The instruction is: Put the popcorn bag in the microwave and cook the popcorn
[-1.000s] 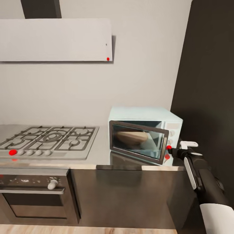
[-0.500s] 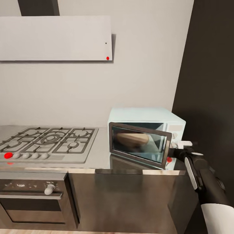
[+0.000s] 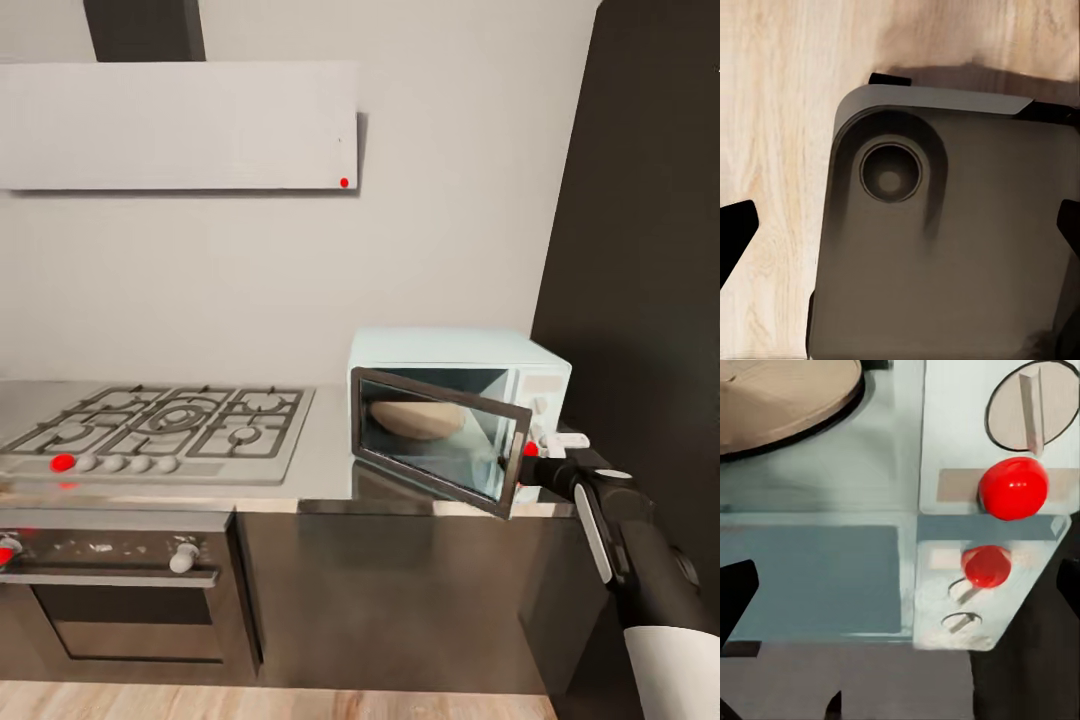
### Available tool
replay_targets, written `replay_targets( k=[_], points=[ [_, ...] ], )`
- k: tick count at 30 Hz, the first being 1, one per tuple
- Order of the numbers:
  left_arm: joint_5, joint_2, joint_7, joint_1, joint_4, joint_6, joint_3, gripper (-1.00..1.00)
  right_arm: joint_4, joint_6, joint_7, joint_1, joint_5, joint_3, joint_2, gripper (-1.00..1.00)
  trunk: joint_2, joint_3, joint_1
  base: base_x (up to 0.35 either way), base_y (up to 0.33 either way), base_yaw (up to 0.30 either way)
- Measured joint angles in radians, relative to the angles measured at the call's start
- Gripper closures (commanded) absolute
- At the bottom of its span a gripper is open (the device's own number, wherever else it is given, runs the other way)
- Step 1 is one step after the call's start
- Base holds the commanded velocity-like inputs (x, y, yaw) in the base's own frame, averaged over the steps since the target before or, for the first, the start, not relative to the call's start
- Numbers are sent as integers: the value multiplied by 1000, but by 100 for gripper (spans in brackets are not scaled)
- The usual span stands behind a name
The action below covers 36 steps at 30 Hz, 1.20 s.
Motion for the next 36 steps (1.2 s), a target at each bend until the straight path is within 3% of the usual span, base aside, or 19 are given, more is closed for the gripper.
replay_targets(
  k=[3, 21, 36],
  points=[
    [0, 0, 0, 0, 1, 0, 0, -100, -1, 3, -2, 0, -25, 24, 1, -100, 0, 0, 0, -261, 220, 0],
    [0, 0, 0, 0, 0, 0, -1, -100, -1, 6, 3, 0, -25, 26, 4, -100, 0, 0, 0, -252, 221, 0],
    [0, 0, 0, 0, 0, 0, 0, -100, -2, 11, 6, 0, -25, 26, -2, -100, 0, 0, 0, -12, 290, 0]
  ],
)
